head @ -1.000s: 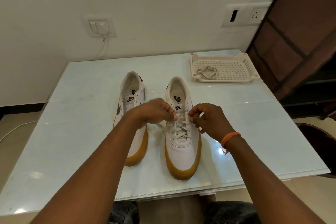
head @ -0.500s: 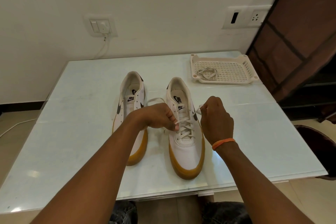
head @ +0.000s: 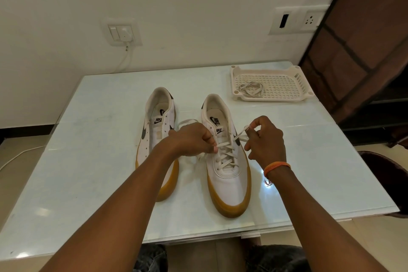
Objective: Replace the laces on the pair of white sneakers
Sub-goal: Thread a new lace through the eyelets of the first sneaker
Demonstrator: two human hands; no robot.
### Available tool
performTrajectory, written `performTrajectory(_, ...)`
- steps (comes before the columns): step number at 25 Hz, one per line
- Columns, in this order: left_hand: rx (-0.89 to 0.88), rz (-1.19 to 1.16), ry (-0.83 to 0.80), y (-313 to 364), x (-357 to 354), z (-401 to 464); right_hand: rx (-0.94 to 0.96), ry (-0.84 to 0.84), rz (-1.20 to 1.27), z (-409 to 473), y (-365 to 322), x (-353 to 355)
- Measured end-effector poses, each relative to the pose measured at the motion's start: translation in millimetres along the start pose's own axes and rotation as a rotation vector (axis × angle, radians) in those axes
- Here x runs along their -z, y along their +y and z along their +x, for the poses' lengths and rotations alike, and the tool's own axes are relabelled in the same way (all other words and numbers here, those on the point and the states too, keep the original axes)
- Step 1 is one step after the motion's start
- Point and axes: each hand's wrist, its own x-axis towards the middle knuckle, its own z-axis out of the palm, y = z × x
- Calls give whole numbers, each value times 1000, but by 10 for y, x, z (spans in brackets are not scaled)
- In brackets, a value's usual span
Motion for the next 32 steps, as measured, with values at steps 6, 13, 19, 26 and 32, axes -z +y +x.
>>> performTrajectory(6, 100, 193, 69, 134, -137, 17, -30, -43, 224, 10, -67, 12)
performTrajectory(13, 164, -230, 255, 25, -116, 88, -77, 119, 140, 86, -55, 109)
performTrajectory(19, -44, -113, 460, 59, -108, 113, -215, -135, 309, 124, -67, 208)
performTrajectory(26, -62, -52, 390, 70, -146, 129, -273, -101, 478, 205, 7, 294)
performTrajectory(32, -33, -113, 347, 114, -170, 80, -296, 26, 515, 253, 73, 292)
